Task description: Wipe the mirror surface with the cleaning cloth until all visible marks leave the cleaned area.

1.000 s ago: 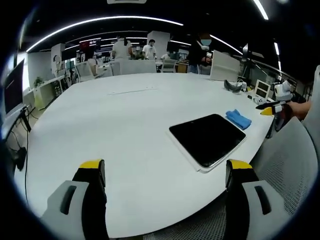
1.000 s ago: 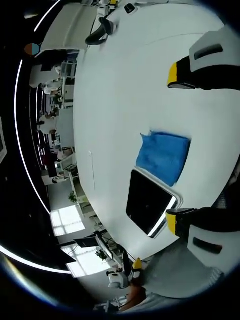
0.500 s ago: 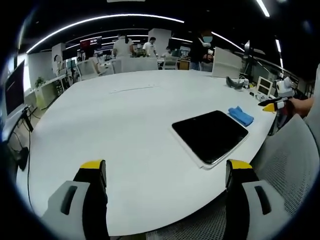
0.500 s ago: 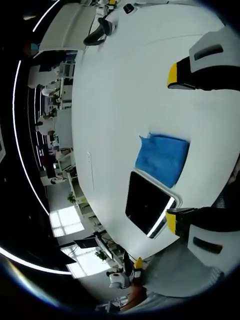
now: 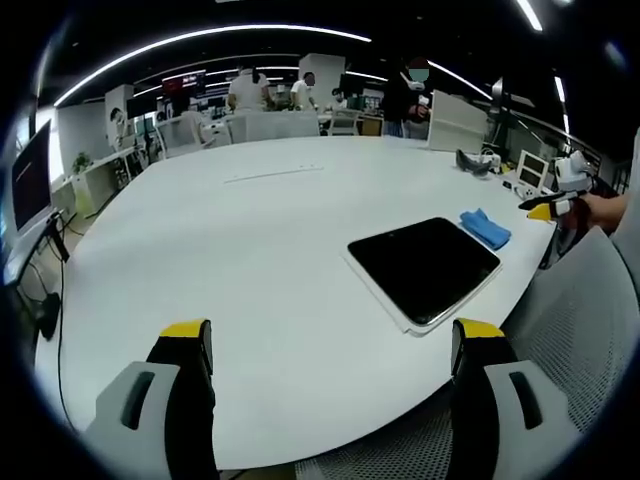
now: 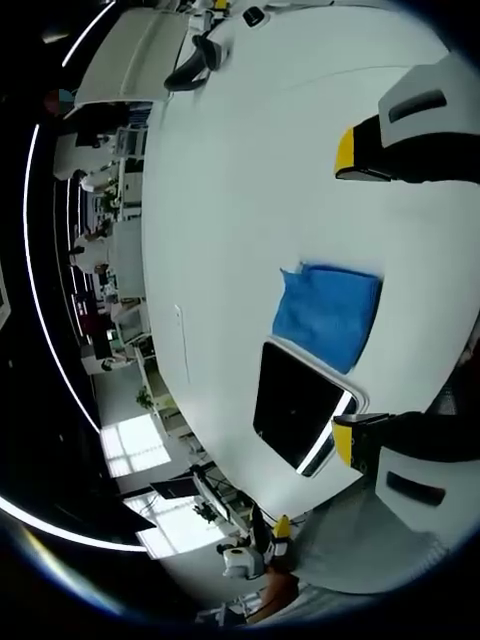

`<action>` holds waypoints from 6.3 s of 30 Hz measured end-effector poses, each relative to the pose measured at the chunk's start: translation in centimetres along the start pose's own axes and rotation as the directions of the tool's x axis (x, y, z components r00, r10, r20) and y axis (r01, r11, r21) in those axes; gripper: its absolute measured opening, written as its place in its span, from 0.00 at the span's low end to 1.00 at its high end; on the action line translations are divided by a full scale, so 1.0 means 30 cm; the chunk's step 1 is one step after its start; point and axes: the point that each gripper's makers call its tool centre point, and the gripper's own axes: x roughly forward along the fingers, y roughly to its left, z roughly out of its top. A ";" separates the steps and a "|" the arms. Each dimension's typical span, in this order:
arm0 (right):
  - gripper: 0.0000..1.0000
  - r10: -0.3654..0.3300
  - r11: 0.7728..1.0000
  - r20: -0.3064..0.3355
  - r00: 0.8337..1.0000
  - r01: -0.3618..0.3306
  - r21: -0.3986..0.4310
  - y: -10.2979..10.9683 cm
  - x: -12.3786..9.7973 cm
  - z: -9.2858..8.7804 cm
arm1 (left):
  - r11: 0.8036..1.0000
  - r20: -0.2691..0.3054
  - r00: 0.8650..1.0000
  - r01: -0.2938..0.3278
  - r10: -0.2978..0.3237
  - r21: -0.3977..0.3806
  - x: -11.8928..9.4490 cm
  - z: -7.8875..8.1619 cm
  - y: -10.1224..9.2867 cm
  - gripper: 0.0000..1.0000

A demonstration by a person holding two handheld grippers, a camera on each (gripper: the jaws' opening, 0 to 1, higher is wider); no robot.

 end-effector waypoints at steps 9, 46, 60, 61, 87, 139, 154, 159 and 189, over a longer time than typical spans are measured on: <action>0.97 -0.005 1.000 -0.010 1.000 0.005 0.012 0.003 0.000 0.003 | 1.000 0.002 1.000 -0.008 0.008 0.016 0.004 -0.002 0.007 0.99; 0.84 -0.047 0.999 -0.064 0.997 0.046 -0.018 0.052 -0.050 0.191 | 1.000 -0.002 1.000 -0.002 0.002 0.026 0.006 -0.010 0.010 0.99; 0.77 -0.054 0.998 -0.129 0.990 0.050 -0.029 0.077 -0.032 0.236 | 1.000 0.003 1.000 0.020 -0.020 0.020 0.006 -0.005 -0.005 0.99; 0.76 -0.050 0.998 -0.133 0.990 0.046 -0.033 0.083 -0.029 0.236 | 1.000 0.004 1.000 0.018 -0.018 0.019 0.004 -0.003 -0.005 0.99; 0.33 -0.070 0.997 -0.306 0.949 0.074 0.002 0.045 0.272 -0.038 | 1.000 -0.010 1.000 0.022 -0.022 0.019 0.012 -0.014 0.000 0.99; 0.00 0.073 0.950 -0.326 0.942 0.034 0.312 0.222 0.384 0.143 | 0.998 -0.018 0.998 0.054 -0.053 0.044 0.028 -0.005 -0.026 0.99; 0.00 0.037 0.969 -0.396 0.917 0.064 0.237 0.256 0.507 0.076 | 0.997 -0.038 0.997 0.073 -0.072 0.023 0.030 -0.018 -0.034 0.96; 0.00 0.028 0.969 -0.397 0.917 0.073 0.237 0.254 0.505 0.074 | 0.997 -0.041 0.996 0.081 -0.080 0.018 0.031 -0.023 -0.039 0.96; 0.00 0.026 0.969 -0.413 0.910 0.079 0.234 0.316 0.539 0.083 | 0.996 -0.030 0.996 0.088 -0.087 0.026 0.030 -0.014 -0.044 0.96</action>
